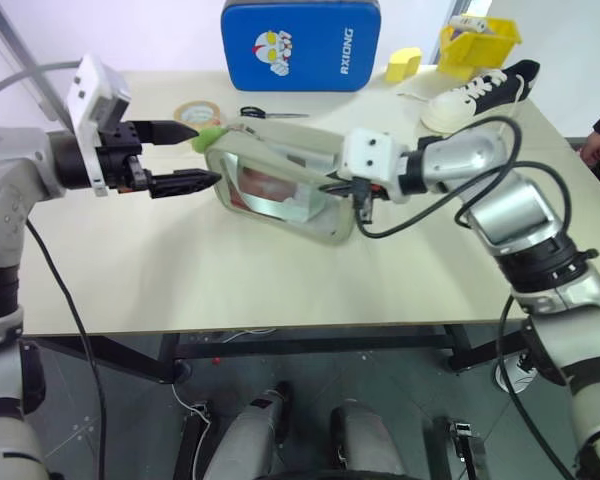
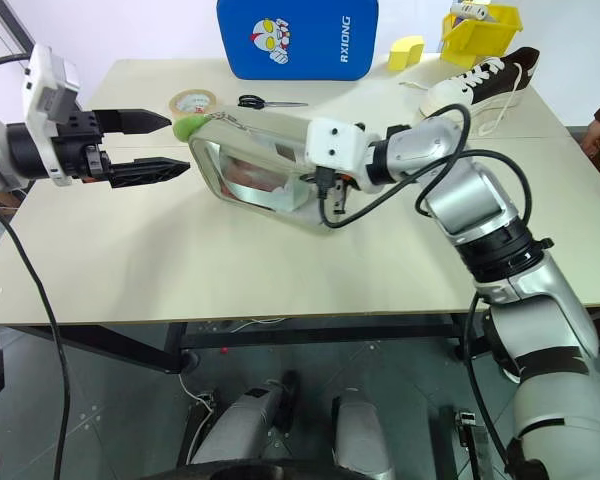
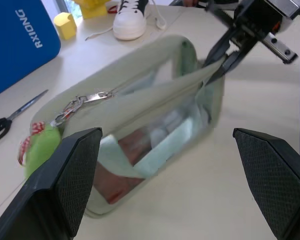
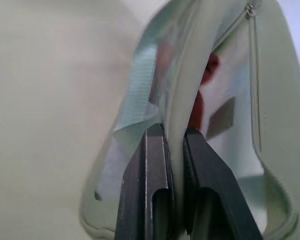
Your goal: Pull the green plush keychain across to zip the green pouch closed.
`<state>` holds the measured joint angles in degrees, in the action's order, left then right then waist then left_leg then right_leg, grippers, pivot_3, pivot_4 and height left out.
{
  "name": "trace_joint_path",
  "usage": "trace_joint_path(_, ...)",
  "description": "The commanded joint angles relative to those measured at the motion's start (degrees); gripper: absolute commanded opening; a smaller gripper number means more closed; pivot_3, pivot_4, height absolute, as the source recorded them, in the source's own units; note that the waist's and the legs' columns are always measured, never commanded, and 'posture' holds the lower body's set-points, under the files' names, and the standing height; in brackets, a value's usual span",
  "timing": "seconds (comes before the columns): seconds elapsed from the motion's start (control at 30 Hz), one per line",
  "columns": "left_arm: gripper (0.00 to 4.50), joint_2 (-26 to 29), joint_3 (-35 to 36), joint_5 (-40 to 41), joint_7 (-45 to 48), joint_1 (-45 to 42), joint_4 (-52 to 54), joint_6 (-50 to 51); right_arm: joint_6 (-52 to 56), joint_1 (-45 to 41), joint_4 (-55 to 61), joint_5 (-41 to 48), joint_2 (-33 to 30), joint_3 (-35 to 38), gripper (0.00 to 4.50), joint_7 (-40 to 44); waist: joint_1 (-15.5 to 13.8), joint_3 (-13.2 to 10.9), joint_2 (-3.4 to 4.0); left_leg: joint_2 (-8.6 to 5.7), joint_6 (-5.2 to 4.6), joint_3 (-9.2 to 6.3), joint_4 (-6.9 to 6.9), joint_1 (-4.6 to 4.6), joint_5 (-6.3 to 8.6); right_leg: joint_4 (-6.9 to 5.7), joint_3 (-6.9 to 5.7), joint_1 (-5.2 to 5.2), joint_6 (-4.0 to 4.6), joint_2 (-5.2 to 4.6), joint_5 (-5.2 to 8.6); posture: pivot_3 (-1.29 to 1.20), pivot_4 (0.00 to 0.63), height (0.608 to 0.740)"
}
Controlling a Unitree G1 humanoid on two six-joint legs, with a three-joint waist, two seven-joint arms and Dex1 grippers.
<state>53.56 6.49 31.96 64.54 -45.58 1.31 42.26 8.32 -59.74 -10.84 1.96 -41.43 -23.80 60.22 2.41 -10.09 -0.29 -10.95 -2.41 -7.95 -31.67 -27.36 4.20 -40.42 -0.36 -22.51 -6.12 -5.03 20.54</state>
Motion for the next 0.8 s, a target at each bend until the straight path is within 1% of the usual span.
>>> trace_joint_path(0.03, 4.50, 1.33, 2.45, 0.60, -0.22, -0.60, 1.11, -0.61, -20.40, -5.25, -11.06, -5.13, -2.16, 2.44, 0.04, 0.82, 0.06, 0.00, 0.00, 0.00, 0.02, 0.00, 0.00, 0.00, -0.01, 0.00, 0.00, 0.01, -0.02, 0.00, -0.01, 0.00, 0.150, 0.740)
trace_joint_path(0.07, 4.50, 1.28, 2.50, 0.66, -0.30, -0.51, 1.15, -0.64, -24.41, -6.75, -15.76, -5.73, -2.41, 2.63, 0.04, 1.68, 0.10, -0.03, 0.05, 0.00, 0.07, 0.00, -0.01, 0.03, -0.04, 0.00, 0.00, 0.02, -0.03, 0.01, -0.01, 0.00, 0.150, 0.740)
trace_joint_path(0.13, 4.50, 1.02, 2.49, 0.70, -0.48, -0.31, 1.29, -0.84, -27.15, -8.55, -22.79, -5.33, -1.65, 3.31, 0.04, 3.55, 0.06, -0.04, 0.07, 0.00, 0.21, 0.00, -0.02, 0.03, -0.13, -0.01, 0.00, 0.03, -0.04, 0.03, -0.02, 0.00, 0.150, 0.740)
trace_joint_path(0.3, 4.50, 0.01, 2.02, 0.61, -1.16, -0.46, 1.04, -1.50, -32.14, -8.53, -33.03, -6.19, 1.62, 4.17, 0.04, 3.97, 0.19, -0.04, 0.07, 0.02, 0.27, -0.03, -0.01, 0.07, -0.18, 0.00, 0.02, 0.08, -0.04, 0.04, -0.02, 0.00, 0.150, 0.740)
trace_joint_path(0.4, 4.50, -0.04, 2.02, 0.76, -1.22, -0.27, 1.33, -1.47, -30.93, -8.56, -35.32, -5.81, 2.10, 5.38, 1.16, 5.23, 0.47, -0.05, 0.07, 0.06, 0.28, -0.03, 0.02, 0.21, -0.18, -0.03, 0.05, 0.16, -0.02, 0.07, -0.02, 0.00, 0.150, 0.740)
trace_joint_path(0.43, 4.50, 0.03, 2.07, 0.79, -1.17, -0.29, 1.34, -1.40, -30.66, -8.67, -35.48, -6.02, 1.59, 5.66, 1.74, 5.69, 0.46, -0.05, 0.08, 0.07, 0.28, -0.03, 0.02, 0.23, -0.18, -0.04, 0.05, 0.16, -0.02, 0.08, -0.02, 0.00, 0.150, 0.740)
trace_joint_path(0.47, 4.50, 0.15, 2.20, 0.85, -1.10, -0.21, 1.41, -1.33, -30.53, -8.70, -35.40, -6.24, 1.22, 5.88, 2.13, 6.03, 0.38, -0.05, 0.09, 0.07, 0.28, -0.03, 0.03, 0.23, -0.18, -0.04, 0.05, 0.15, -0.02, 0.08, -0.02, 0.00, 0.150, 0.740)
trace_joint_path(0.5, 4.50, 0.35, 2.42, 0.86, -1.22, -0.27, 1.24, -1.14, -28.30, -8.78, -33.95, -5.59, -0.10, 6.63, 2.63, 7.79, 0.28, -0.06, 0.09, 0.07, 0.28, -0.03, 0.04, 0.23, -0.18, -0.04, 0.05, 0.15, -0.02, 0.08, -0.02, 0.00, 0.150, 0.740)
trace_joint_path(0.57, 4.50, 0.81, 3.10, 0.90, -1.55, 0.18, 1.24, -0.92, -19.52, -9.54, -29.27, -2.29, -1.83, 9.54, 2.63, 10.66, 0.05, -0.10, 0.16, 0.07, 0.28, -0.03, 0.05, 0.22, -0.18, -0.03, 0.06, 0.14, -0.01, 0.08, -0.02, 0.00, 0.150, 0.740)
trace_joint_path(0.63, 4.50, 1.11, 3.74, 1.00, -1.92, 0.76, 1.35, -0.76, -11.13, -10.80, -24.40, 0.31, -1.60, 12.21, 2.63, 10.60, -0.05, -0.10, 0.16, 0.07, 0.21, -0.03, 0.06, 0.17, -0.13, -0.02, 0.07, 0.10, -0.01, 0.07, -0.02, 0.00, 0.150, 0.740)
trace_joint_path(0.7, 4.50, 1.26, 4.14, 1.03, -2.02, 1.19, 1.27, -0.86, -3.87, -11.73, -20.44, 1.52, 0.37, 13.80, 2.63, 8.46, 0.07, -0.10, 0.16, 0.07, 0.11, -0.03, 0.07, 0.18, -0.06, -0.03, 0.07, 0.10, -0.01, 0.06, -0.02, 0.00, 0.150, 0.740)
trace_joint_path(0.8, 4.50, 0.96, 3.83, 0.61, -2.17, 0.84, 0.25, -1.53, 6.51, -10.82, -12.86, 4.96, 5.94, 14.70, 2.63, 6.52, 0.51, -0.09, 0.15, 0.09, 0.07, -0.03, 0.16, 0.27, -0.03, -0.04, 0.11, 0.11, 0.05, 0.04, -0.03, 0.00, 0.150, 0.740)
